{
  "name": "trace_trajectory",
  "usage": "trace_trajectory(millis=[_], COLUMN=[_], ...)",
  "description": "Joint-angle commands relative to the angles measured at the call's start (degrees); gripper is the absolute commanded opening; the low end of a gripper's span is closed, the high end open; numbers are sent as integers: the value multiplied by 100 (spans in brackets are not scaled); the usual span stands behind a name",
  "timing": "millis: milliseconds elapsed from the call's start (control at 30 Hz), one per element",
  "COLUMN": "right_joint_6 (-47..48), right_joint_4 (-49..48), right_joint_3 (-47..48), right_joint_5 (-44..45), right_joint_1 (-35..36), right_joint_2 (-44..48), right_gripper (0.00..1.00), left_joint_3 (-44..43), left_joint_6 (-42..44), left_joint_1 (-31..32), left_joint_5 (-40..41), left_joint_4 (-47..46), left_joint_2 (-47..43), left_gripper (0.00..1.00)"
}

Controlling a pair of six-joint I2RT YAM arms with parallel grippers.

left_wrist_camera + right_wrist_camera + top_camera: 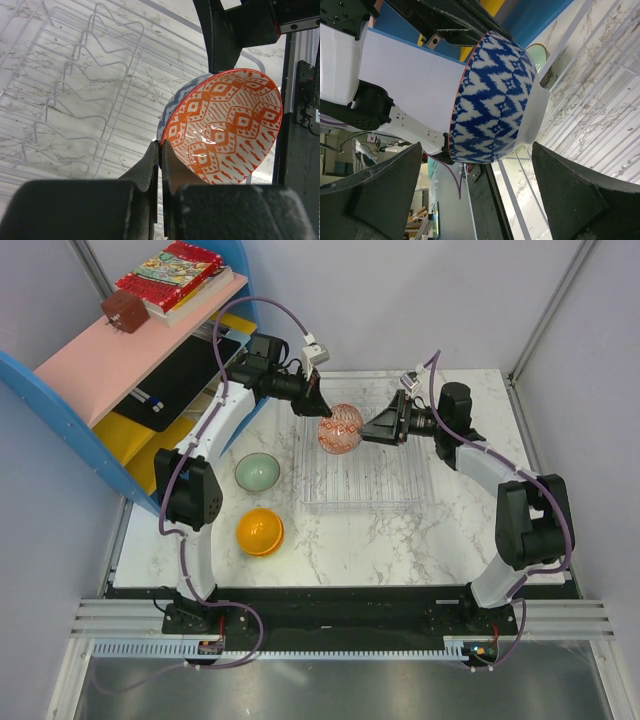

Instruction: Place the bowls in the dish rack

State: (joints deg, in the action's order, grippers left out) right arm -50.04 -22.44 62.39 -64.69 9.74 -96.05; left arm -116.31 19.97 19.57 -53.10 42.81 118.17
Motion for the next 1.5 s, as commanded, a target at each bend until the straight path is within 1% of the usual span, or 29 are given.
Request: trace_trajectory(millis=[0,300,433,767,933,1133,1200,1300,1400,1433,1467], right_joint_6=[-305,-173,-6,-278,-340,-375,-384,-445,-603,-629,-673], right_joint_4=[-586,-490,-270,-560,-604,-622,-648,-735,-903,-964,-990], right_joint_3=[-34,-52,-25,-51,-78,-96,-104,-104,-139,-139,-148], right_joint_5=[-158,-53,17,-79,-88,-97,-106,-132,-176,-193,-194], right_joint_1=[-16,-16,-33,-33,-42,-42,-42,-42,-42,-42,-51], right_joint_2=[-107,-159,-195,-221,-230,-230,-221,-230,-247,-239,-247], right_gripper=[98,98,98,98,94,93,92,87,78,73,72], left_joint_3=[38,135,275,434,451,390,390,425,478,495,504], left_joint_6=[-344,-388,-423,-467,-467,-503,-502,-485,-476,-476,-459], left_joint_1=[64,143,170,266,319,328,319,319,328,337,337], left_joint_5=[-464,-535,-570,-561,-482,-421,-385,-297,-245,-210,-183], left_joint_4=[-334,-413,-493,-624,-668,-747,-774,-809,-861,-862,-888], left_joint_2=[-391,-488,-593,-611,-567,-593,-593,-593,-602,-602,-620], left_gripper=[2,2,2,2,2,2,2,2,2,2,2])
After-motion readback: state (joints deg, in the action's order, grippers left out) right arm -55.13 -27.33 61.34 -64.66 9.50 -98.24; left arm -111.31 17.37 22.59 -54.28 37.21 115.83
